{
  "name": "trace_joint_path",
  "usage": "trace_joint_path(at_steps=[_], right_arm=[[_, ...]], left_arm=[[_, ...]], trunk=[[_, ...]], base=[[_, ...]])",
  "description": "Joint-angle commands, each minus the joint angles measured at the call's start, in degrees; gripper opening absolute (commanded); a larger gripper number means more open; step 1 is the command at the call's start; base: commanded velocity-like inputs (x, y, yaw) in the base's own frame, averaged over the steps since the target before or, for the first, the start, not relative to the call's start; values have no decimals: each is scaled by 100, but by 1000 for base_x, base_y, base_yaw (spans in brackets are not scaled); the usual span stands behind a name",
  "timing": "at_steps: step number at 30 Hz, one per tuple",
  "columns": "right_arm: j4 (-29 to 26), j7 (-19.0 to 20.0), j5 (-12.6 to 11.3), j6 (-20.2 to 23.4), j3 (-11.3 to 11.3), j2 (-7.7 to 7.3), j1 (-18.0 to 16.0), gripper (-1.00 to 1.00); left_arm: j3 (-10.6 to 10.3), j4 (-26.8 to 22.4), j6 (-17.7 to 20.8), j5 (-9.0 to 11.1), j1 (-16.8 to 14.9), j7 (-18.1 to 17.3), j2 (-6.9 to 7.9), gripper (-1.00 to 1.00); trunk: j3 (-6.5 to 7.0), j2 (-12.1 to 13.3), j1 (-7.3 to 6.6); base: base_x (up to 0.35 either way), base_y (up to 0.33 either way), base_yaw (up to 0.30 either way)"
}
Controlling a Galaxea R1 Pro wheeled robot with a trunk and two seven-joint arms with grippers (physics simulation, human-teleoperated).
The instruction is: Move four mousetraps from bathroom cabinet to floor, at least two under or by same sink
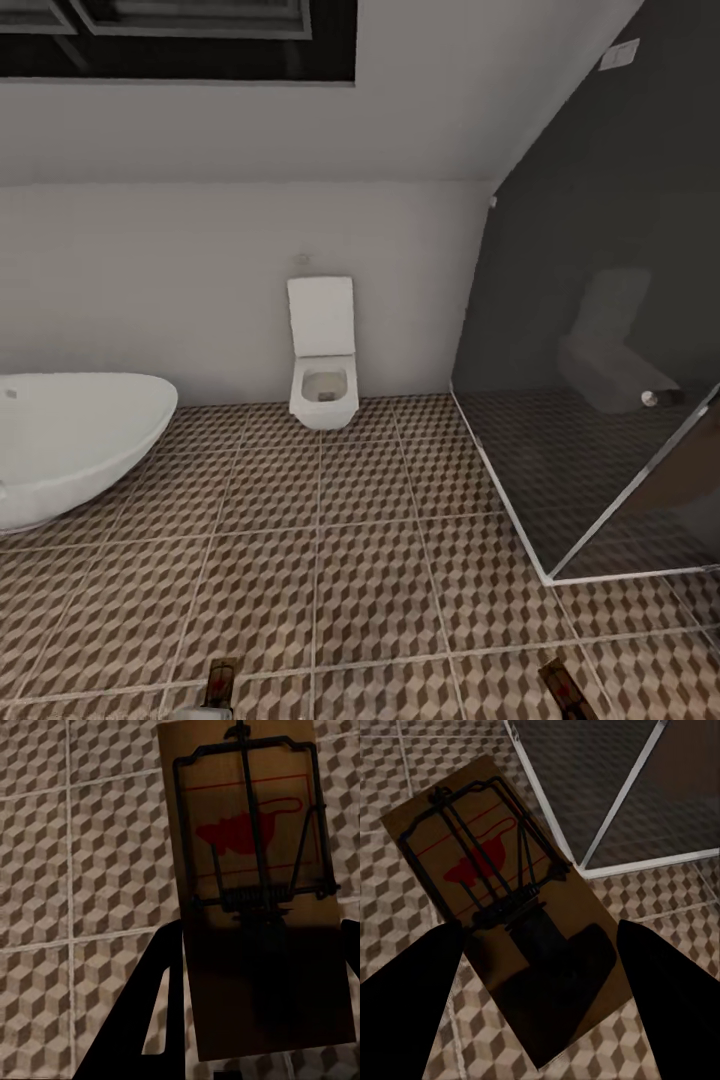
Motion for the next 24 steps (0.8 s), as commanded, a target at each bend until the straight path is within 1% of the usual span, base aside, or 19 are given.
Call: trace_joint_path(at_steps=[1, 8, 10, 18, 24], right_arm=[[-3, -45, -22, -12, 49, -6, -3, -100], [-3, -45, -22, -12, 49, -8, -3, -100], [-3, -45, -22, -12, 49, -9, -3, -100], [-3, -45, -20, -12, 49, -8, -3, -100], [-3, -40, -21, -12, 49, -9, -3, -100]], left_arm=[[-50, 23, -33, 16, -11, 37, -4, -100], [-50, 23, -37, 16, -11, 37, -4, -100], [-50, 23, -38, 16, -11, 37, -4, -100], [-50, 23, -34, 16, -11, 37, -4, -100], [-50, 23, -32, 16, -11, 37, -4, -100]], trunk=[[-9, -11, 3], [4, -11, 3], [6, -11, 3], [7, -11, 3], [7, -11, 3]], base=[[0, -82, 289], [0, -64, 288], [0, -14, 180], [19, -2, 31], [209, 0, 1]])
